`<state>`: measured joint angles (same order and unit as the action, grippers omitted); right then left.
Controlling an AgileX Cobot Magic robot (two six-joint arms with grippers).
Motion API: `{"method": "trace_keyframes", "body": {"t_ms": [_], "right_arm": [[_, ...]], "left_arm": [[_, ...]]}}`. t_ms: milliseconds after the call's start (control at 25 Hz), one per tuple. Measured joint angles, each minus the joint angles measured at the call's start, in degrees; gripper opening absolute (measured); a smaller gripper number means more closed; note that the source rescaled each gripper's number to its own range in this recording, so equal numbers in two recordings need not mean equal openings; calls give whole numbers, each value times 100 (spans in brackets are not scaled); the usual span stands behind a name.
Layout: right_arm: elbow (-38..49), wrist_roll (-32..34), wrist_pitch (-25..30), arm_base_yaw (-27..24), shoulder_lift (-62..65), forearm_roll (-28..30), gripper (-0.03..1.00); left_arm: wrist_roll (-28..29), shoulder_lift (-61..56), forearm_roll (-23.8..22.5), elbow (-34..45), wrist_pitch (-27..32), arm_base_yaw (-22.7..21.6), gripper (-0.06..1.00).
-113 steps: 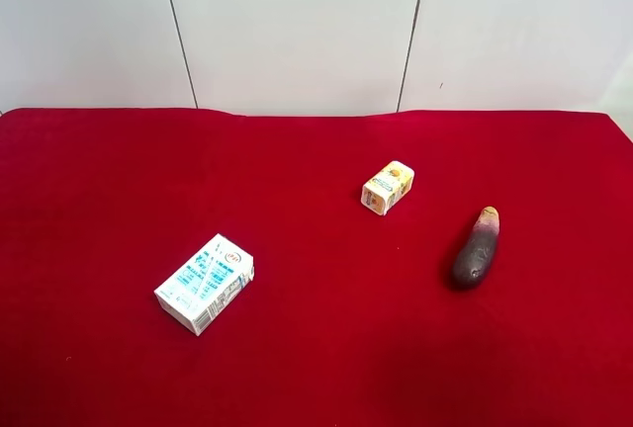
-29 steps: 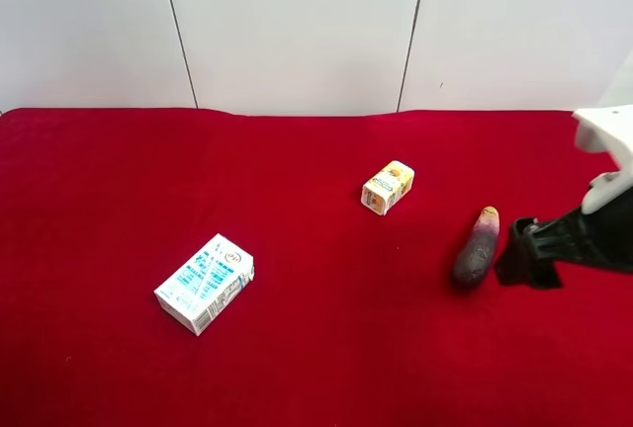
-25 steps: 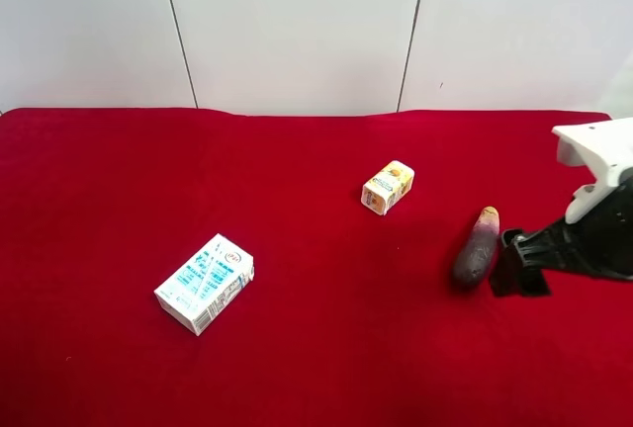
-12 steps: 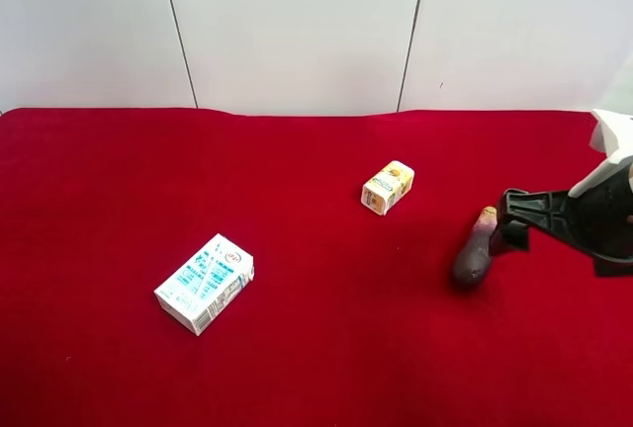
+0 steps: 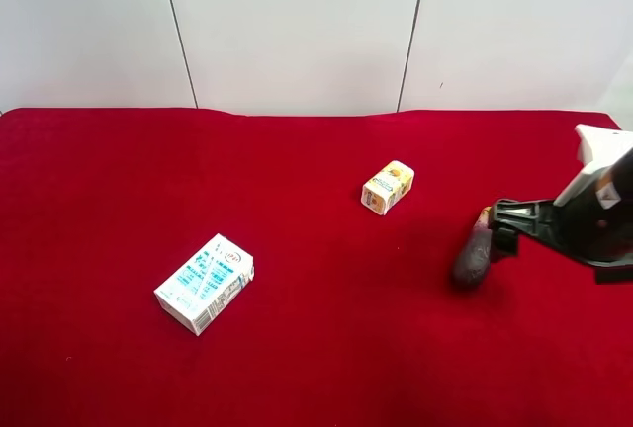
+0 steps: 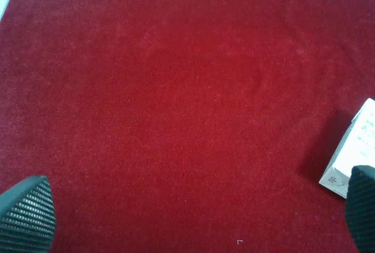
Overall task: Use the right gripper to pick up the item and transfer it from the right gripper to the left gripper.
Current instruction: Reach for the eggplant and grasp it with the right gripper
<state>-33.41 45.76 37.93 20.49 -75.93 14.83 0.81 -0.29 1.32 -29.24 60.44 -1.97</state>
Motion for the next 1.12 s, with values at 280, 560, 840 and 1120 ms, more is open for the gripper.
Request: {"method": "trace_keyframes", "body": {"t_ms": [280, 560, 840, 1120], "right_arm": [[0, 133, -751, 0, -903, 17, 100], [-4, 479, -1319, 0, -1270, 277, 100], [-11, 843, -1702, -49, -1671, 593, 100], [-11, 988, -1883, -212, -1752, 749, 100]], "left_arm": [[0, 0, 0, 0, 0, 0, 100], [0, 0, 0, 0, 0, 0, 100], [0, 0, 0, 0, 0, 0, 100], [0, 0, 0, 0, 0, 0, 100]]}}
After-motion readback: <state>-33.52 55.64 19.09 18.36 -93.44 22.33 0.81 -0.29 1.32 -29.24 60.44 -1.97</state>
